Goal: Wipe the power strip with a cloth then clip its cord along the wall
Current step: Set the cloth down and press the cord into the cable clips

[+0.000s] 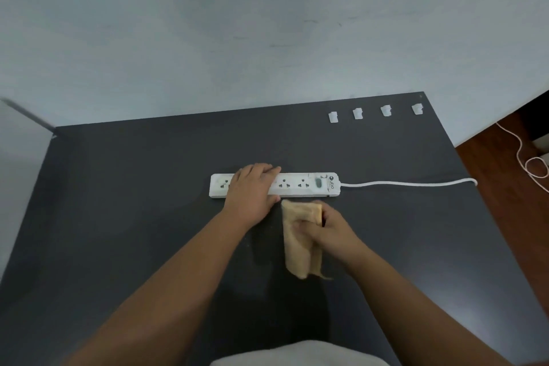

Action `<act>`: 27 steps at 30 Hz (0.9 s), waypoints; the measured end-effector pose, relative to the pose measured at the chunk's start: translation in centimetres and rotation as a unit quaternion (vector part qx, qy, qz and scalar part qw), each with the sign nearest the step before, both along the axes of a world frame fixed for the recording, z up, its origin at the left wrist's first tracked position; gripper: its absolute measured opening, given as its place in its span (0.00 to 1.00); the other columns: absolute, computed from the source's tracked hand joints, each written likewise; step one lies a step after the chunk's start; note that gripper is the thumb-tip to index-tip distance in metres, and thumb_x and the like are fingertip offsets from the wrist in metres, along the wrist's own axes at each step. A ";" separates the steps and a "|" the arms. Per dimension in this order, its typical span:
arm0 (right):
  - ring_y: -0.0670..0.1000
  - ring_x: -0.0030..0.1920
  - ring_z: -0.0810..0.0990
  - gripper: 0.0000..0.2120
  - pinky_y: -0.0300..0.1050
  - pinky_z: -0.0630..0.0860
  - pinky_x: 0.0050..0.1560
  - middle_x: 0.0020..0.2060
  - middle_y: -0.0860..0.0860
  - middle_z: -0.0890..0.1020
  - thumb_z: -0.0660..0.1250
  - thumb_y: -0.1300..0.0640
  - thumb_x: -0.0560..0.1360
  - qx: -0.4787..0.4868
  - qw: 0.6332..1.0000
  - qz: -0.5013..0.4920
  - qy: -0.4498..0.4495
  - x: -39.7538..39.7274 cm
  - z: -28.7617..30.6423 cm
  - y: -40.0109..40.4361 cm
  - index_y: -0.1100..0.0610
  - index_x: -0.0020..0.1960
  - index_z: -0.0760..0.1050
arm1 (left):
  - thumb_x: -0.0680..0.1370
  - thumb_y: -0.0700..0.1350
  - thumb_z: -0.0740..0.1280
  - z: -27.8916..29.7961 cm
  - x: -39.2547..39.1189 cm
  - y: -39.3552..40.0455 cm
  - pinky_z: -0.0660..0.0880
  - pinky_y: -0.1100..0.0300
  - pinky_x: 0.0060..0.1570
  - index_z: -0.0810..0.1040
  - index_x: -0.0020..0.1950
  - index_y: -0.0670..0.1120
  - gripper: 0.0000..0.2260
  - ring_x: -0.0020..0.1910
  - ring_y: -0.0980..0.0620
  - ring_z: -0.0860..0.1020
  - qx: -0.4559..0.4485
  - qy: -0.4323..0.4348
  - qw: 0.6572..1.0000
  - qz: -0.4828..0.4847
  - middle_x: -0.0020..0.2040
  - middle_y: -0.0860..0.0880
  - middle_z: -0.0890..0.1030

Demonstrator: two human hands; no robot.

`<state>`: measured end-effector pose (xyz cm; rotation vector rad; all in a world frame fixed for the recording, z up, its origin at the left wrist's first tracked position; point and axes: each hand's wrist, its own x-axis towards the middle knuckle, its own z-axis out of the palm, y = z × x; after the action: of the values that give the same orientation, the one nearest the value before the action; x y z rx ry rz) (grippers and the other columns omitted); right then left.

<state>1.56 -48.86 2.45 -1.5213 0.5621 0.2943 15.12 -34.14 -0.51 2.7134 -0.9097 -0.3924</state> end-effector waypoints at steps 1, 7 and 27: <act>0.51 0.51 0.81 0.10 0.46 0.77 0.50 0.47 0.50 0.83 0.70 0.62 0.72 0.034 0.998 -0.061 0.004 0.2 0.0 0.3 0.50 0.51 0.76 | 0.76 0.54 0.66 0.3 -0.7 0.6 0.64 0.51 0.70 0.64 0.74 0.55 0.26 0.69 0.50 0.66 -0.047 0.002 0.998 0.030 0.69 0.53 0.70; 0.59 0.60 0.78 0.19 0.59 0.77 0.57 0.59 0.60 0.79 0.68 0.57 0.74 0.273 0.950 -0.152 0.011 2.2 0.6 2.5 0.58 0.63 0.71 | 0.79 0.51 0.64 4.6 -5.9 5.4 0.78 0.59 0.53 0.79 0.59 0.53 0.11 0.51 0.59 0.80 -0.340 0.221 0.885 0.229 0.52 0.56 0.82; 0.54 0.41 0.81 0.12 0.49 0.79 0.44 0.39 0.57 0.83 0.70 0.61 0.72 0.203 0.965 0.165 0.036 7.6 2.5 17.2 0.67 0.52 0.77 | 0.73 0.50 0.72 5.1 -10.8 16.4 0.80 0.53 0.54 0.73 0.61 0.59 0.18 0.50 0.59 0.82 -0.418 0.217 0.763 0.442 0.51 0.55 0.83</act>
<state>9.12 -31.66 4.99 -1.2018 0.2780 0.6813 4.28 -17.72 4.61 1.7691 0.3326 -0.2739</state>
